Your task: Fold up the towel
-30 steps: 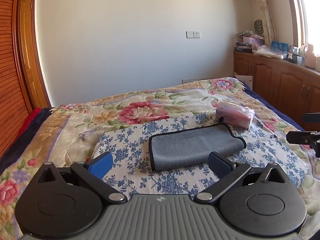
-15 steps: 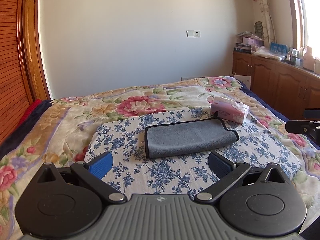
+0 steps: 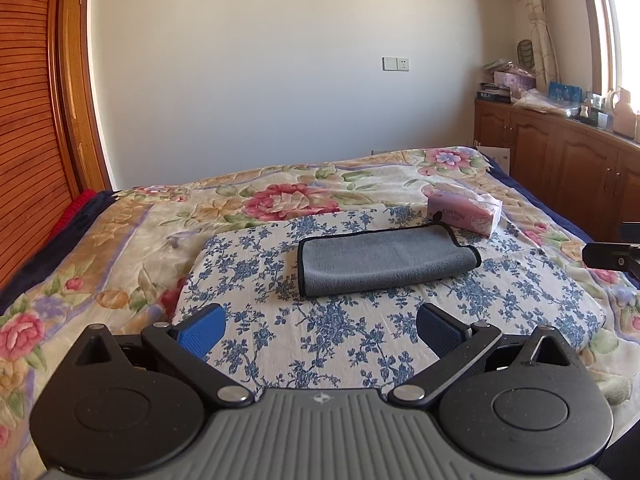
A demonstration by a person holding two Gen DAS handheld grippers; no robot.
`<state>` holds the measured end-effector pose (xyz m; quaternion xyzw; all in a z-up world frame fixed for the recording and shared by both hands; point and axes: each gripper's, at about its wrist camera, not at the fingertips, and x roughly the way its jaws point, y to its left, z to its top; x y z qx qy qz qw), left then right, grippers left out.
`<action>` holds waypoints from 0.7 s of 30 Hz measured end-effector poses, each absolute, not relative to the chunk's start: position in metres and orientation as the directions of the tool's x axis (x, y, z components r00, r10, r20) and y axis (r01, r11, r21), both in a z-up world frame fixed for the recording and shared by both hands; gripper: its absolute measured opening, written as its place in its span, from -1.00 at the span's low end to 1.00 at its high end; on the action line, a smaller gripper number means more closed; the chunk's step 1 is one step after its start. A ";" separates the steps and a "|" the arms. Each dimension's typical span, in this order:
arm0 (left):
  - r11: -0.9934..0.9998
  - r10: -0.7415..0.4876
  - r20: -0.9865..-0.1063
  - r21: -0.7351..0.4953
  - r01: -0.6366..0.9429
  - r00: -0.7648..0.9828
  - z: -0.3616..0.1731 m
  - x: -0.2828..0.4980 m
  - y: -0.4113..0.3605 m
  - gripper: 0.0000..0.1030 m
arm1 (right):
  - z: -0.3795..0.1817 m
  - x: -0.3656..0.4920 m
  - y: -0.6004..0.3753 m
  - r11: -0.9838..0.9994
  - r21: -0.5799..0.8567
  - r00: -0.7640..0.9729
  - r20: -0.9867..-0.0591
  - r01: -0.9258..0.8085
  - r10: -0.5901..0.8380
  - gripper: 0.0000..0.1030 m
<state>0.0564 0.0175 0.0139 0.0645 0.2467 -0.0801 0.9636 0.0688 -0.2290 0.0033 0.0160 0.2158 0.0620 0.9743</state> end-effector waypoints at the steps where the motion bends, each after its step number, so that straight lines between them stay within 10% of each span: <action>1: 0.979 -0.119 -0.486 0.086 0.183 0.866 0.013 0.055 0.017 1.00 | 0.002 0.068 -0.229 0.992 0.057 0.900 -0.418 -0.113 0.126 1.00; 21: 0.986 -0.038 -0.469 0.124 0.109 0.882 -0.013 0.041 0.015 1.00 | -0.010 0.058 -0.237 0.996 0.069 0.914 -0.396 -0.062 0.084 1.00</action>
